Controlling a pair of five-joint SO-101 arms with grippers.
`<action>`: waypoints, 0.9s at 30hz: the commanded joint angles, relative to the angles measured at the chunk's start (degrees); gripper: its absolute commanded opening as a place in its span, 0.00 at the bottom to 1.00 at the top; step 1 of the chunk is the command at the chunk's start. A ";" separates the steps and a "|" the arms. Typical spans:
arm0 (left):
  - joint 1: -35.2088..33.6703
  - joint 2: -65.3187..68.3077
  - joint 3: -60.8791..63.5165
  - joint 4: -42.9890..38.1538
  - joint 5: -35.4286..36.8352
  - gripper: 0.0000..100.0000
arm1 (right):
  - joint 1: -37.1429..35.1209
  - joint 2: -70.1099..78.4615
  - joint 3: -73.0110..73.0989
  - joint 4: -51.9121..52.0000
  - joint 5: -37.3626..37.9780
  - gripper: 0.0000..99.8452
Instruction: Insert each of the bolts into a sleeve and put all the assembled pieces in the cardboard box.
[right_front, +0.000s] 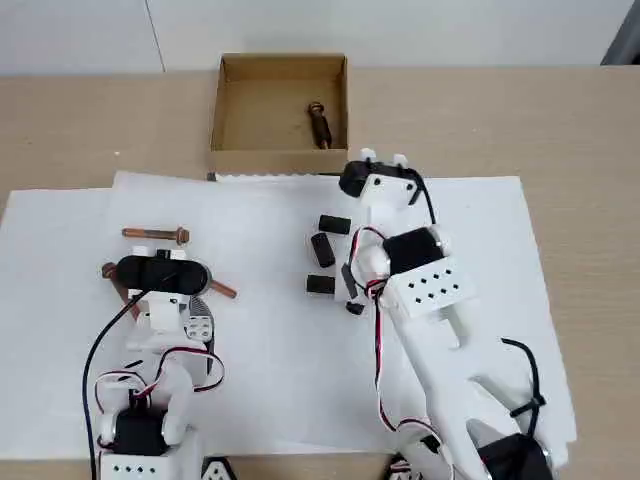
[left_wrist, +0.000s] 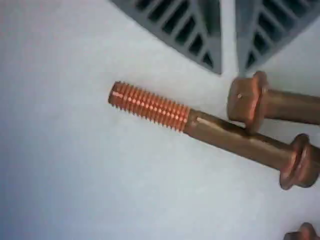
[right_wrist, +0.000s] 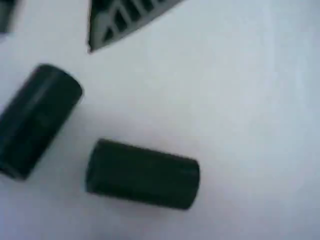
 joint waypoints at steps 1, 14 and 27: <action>-0.26 -0.44 -0.40 -0.18 -0.35 0.01 | -0.48 -1.45 1.05 -4.18 -0.53 0.18; -0.26 -0.44 -0.40 -0.18 -0.35 0.01 | -0.31 11.47 1.32 -13.14 -0.62 0.12; -0.26 -0.44 -0.40 -0.18 -0.35 0.01 | -0.13 18.33 1.32 -14.29 -1.58 0.12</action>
